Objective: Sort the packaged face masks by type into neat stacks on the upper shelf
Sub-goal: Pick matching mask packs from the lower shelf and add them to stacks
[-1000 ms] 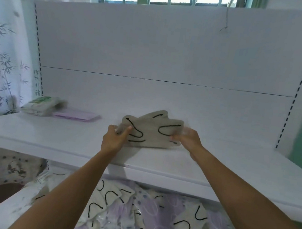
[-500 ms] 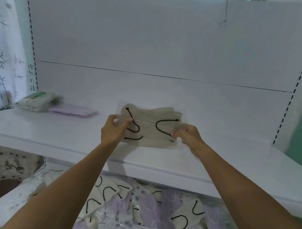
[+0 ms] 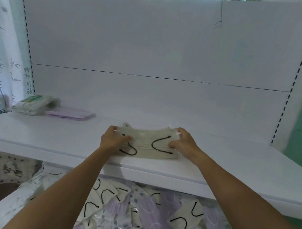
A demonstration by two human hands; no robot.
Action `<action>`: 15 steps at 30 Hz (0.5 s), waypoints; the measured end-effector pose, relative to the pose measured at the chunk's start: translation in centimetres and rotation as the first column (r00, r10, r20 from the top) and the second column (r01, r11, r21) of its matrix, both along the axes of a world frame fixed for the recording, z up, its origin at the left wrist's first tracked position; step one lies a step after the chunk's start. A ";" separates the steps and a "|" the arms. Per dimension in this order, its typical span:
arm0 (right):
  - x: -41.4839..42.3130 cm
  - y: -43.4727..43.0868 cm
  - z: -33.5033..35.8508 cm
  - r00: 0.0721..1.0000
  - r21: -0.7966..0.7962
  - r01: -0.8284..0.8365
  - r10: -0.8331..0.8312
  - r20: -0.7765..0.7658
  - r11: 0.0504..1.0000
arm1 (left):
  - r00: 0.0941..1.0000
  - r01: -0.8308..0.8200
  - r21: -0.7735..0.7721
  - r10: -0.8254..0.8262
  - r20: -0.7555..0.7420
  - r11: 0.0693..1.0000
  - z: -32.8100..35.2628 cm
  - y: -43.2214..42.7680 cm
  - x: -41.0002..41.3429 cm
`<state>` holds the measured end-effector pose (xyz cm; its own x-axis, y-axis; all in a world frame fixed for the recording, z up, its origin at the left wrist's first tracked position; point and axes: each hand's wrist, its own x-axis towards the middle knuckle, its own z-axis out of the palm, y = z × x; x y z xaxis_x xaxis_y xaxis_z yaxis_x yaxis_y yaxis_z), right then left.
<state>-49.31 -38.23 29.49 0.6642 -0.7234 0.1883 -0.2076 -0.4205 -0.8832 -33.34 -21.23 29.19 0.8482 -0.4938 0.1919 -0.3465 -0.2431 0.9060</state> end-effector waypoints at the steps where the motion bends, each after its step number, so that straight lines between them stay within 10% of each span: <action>1: 0.0 -0.1 -0.2 1.000 -0.019 0.018 -0.018 0.015 1.000 | 1.000 0.014 -0.021 -0.014 0.015 1.000 -0.4 0.2 0.1; 7: 0.9 0.9 1.7 0.939 0.048 0.125 -0.134 0.317 0.991 | 0.968 -0.033 -0.241 0.092 0.235 0.970 1.1 0.5 -0.2; 15: 1.3 0.9 -0.5 0.993 0.013 0.096 -0.096 0.070 0.995 | 0.975 0.085 0.155 -0.114 0.188 0.984 -0.4 2.1 1.9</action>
<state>-47.97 -37.36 28.99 0.5769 -0.7853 0.2247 -0.1841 -0.3930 -0.9009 -31.39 -19.09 28.81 0.7464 -0.6086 0.2693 -0.5425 -0.3218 0.7760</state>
